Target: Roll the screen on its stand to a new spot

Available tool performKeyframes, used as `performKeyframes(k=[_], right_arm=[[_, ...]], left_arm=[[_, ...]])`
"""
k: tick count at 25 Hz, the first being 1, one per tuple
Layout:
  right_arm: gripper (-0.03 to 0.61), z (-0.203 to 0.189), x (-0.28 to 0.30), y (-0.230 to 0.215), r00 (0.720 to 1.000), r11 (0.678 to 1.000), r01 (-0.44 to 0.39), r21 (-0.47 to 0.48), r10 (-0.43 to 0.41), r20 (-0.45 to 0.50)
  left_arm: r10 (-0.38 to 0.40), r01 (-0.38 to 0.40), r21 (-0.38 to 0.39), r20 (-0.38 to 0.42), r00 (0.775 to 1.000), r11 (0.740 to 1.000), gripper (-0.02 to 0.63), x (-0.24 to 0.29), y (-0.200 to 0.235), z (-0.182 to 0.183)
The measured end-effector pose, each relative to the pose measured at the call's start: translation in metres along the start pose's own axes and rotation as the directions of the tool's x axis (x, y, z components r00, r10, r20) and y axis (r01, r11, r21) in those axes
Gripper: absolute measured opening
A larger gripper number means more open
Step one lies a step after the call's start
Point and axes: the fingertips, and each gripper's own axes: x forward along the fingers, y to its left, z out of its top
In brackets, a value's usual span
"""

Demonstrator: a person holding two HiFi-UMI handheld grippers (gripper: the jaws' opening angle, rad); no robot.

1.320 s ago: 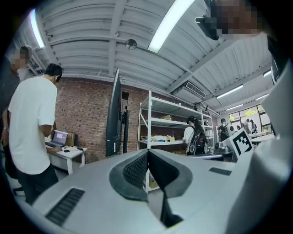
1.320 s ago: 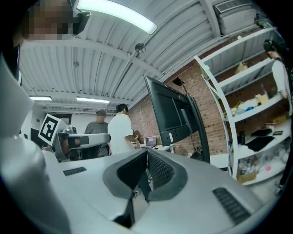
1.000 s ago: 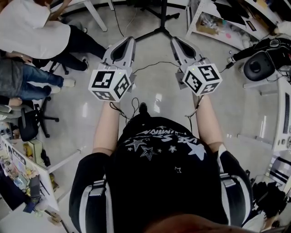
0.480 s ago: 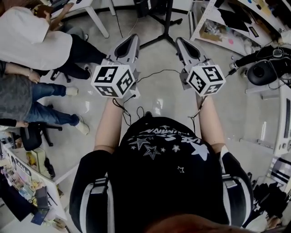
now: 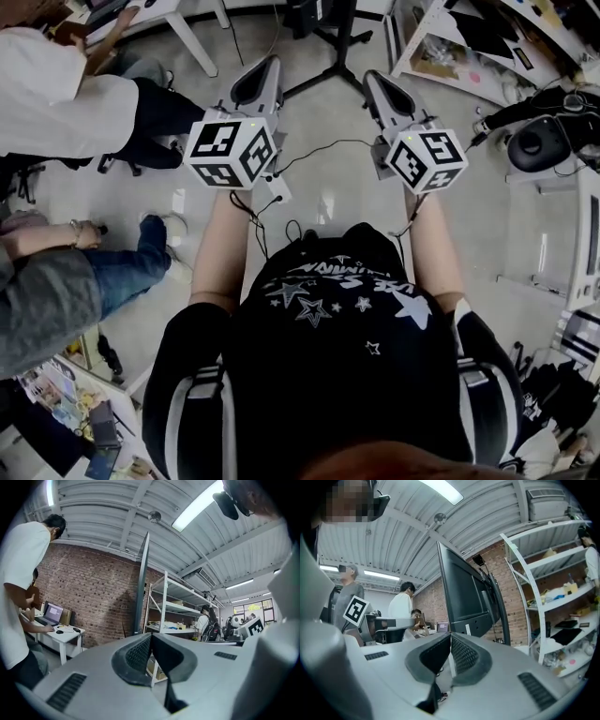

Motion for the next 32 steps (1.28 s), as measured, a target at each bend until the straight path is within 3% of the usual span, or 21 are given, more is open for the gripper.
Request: performKeyframes(k=[8,14,18,25,32], right_arm=[[0.007,-0.007,0.019,-0.028,1.0,0.999,-0.027,0.027,0.027,-0.009],[0.007,0.004,0.053,-0.068,0.998,0.997,-0.069,0.045,0.068,0.011],[0.008,0.023,0.072,-0.069,0.993,0.994,-0.109,0.022,0.108,0.043],[0.007,0.031,0.115,-0.106,0.985,0.985,-0.17,0.029,0.169,0.037],[0.006,0.032,0.138,-0.116,0.977,0.977,-0.211,0.021,0.211,0.035]], left_arm=[[0.0,0.001,-0.017,0.036,0.999,1.0,0.012,0.027,0.0,0.004],[0.027,-0.028,0.026,0.02,0.999,0.999,0.014,0.07,0.005,0.007],[0.069,-0.071,0.052,0.047,0.997,0.996,0.022,0.074,0.017,0.023],[0.094,-0.1,0.074,0.08,0.992,0.992,0.232,0.125,0.03,0.037],[0.097,-0.104,0.092,0.082,0.992,0.99,0.342,0.155,0.042,0.044]])
